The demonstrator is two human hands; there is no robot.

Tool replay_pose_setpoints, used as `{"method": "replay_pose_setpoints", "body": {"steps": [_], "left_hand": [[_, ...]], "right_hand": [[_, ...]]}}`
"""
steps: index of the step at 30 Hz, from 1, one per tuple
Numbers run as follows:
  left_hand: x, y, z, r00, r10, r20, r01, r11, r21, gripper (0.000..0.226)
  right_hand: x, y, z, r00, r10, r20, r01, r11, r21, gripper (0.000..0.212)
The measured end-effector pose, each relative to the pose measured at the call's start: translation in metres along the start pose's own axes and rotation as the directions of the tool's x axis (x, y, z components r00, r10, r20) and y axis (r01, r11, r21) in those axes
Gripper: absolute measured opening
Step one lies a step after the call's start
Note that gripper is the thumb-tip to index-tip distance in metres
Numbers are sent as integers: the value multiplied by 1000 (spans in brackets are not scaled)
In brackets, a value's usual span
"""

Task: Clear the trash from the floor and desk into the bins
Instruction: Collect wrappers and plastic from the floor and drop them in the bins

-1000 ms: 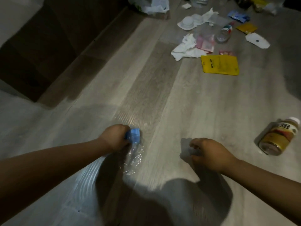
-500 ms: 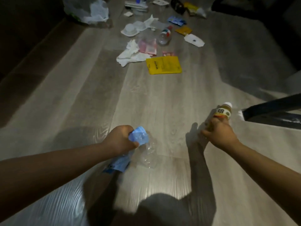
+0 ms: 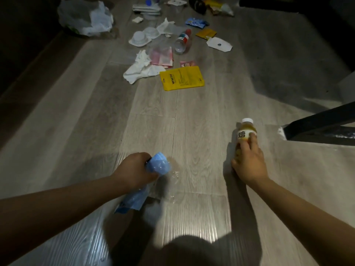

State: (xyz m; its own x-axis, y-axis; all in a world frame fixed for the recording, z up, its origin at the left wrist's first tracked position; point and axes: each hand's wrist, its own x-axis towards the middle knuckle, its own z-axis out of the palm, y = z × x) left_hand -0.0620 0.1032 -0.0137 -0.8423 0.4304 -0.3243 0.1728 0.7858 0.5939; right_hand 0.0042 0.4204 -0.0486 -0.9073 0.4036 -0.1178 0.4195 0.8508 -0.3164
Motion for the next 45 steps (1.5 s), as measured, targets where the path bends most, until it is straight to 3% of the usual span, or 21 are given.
{"method": "replay_pose_setpoints", "body": {"steps": [5,8,12,16,19,29,32,37,42,45], "left_hand": [[5,0,2,1000,-9,-15,9,1000,12,14],[5,2,-5,1000,-24,-8,24,1000,-6,16],[6,13,-28,994,-107,-23,106,993,-49,23],[5,42,-77,976,-210,-58,191,951,-242,32],[-12,78,-125,949,-300,-101,251,907,-337,24],[-146,230,-275,859,-509,-46,436,777,-455,12],[-180,289,-337,839,-541,-51,456,752,-475,18],[-243,410,-448,871,-479,-107,363,776,-515,25],[-281,482,-502,893,-397,-212,268,848,-457,8],[-300,508,-529,924,-301,-235,174,880,-443,14]], "right_hand": [[-33,-19,-4,995,64,80,-90,918,387,98],[-37,-35,-17,978,143,152,-204,815,542,86],[-34,-56,-48,946,207,249,-317,752,578,70],[-31,-92,-103,930,194,313,-356,695,624,61],[-35,-126,-162,928,181,324,-356,685,636,60],[-124,-245,-387,833,282,476,-552,388,738,60],[-154,-265,-471,820,320,474,-569,369,735,64],[-200,-288,-624,842,353,408,-526,375,763,61],[-223,-309,-718,889,343,304,-429,389,815,57],[-239,-320,-761,906,367,211,-357,393,848,60]]}}
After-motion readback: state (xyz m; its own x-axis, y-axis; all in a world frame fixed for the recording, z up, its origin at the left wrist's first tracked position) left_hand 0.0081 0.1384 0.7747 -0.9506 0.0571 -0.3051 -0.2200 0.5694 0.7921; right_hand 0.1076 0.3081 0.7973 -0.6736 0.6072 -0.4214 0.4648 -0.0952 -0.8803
